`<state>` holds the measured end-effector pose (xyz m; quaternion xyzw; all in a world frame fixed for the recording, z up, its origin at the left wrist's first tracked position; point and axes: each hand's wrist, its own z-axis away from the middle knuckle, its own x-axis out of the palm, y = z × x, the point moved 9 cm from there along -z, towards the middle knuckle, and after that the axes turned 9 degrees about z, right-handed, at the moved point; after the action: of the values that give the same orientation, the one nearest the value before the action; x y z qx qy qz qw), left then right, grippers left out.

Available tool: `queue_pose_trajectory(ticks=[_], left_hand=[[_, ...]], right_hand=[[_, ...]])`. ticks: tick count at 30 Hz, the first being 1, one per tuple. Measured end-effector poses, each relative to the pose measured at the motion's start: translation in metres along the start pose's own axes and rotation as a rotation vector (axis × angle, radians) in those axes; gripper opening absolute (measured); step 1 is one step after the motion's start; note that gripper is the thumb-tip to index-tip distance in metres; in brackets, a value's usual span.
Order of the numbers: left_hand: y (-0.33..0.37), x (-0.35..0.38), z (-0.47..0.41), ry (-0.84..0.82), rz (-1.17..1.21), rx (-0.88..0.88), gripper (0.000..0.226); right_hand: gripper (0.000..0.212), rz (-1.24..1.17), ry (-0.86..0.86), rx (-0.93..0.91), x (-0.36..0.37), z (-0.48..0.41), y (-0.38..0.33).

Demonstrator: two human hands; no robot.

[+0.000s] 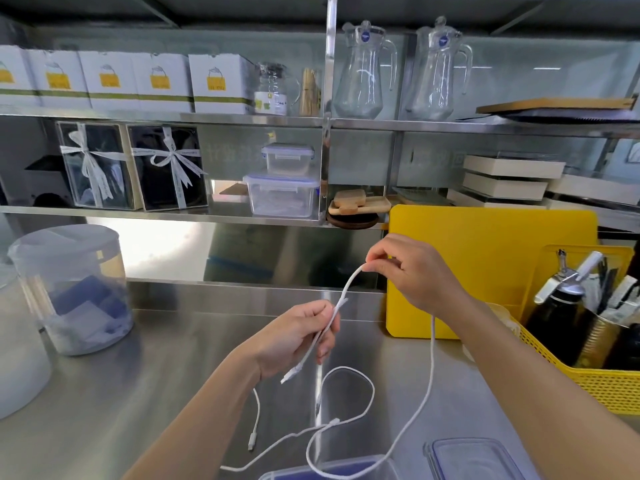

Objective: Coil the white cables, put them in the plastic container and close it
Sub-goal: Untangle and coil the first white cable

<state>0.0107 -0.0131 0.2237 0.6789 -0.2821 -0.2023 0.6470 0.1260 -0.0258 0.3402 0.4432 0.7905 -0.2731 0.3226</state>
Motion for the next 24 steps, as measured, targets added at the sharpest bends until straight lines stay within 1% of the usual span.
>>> queue_pose_trajectory(ticks=[3,4,6,8,10,11,13,15,17,19,20,21,24], left_hand=[[0.0,0.0,0.001,0.032,-0.052,0.016,0.031],[0.001,0.001,0.002,0.043,-0.025,0.025,0.031],[0.003,-0.001,0.003,0.068,0.128,0.051,0.029],[0.01,-0.011,0.005,0.107,0.317,0.096,0.024],[0.019,-0.026,0.007,0.151,0.423,0.143,0.024],[0.025,-0.034,0.009,0.174,0.458,0.166,0.024],[0.039,-0.052,0.011,0.228,0.553,0.235,0.027],[0.055,-0.071,0.011,0.287,0.68,0.32,0.033],[0.072,-0.086,0.011,0.302,0.771,0.401,0.035],[0.085,-0.093,0.01,0.308,0.739,0.425,0.035],[0.09,-0.091,0.009,0.309,0.692,0.411,0.034],[0.092,-0.087,0.007,0.301,0.648,0.39,0.033],[0.093,-0.071,0.003,0.279,0.551,0.322,0.032]], right_hand=[[0.013,0.024,0.031,0.016,-0.005,0.0,0.009],[0.014,0.02,0.04,0.034,-0.007,-0.001,0.012],[0.013,-0.024,0.007,0.131,-0.006,-0.003,0.025],[0.01,-0.188,-0.163,0.308,0.006,0.002,0.047],[0.009,-0.41,-0.364,0.434,0.024,0.016,0.063],[0.008,-0.457,-0.43,0.454,0.03,0.023,0.068],[0.005,-0.46,-0.49,0.46,0.038,0.031,0.074],[0.004,-0.456,-0.435,0.466,0.039,0.029,0.076],[0.004,-0.463,-0.269,0.497,0.031,0.023,0.083],[0.003,-0.468,-0.087,0.541,0.02,0.017,0.093],[0.003,-0.43,-0.03,0.552,0.017,0.015,0.098],[0.004,-0.36,-0.011,0.557,0.017,0.012,0.102],[0.009,-0.151,-0.087,0.567,0.032,0.011,0.108]])
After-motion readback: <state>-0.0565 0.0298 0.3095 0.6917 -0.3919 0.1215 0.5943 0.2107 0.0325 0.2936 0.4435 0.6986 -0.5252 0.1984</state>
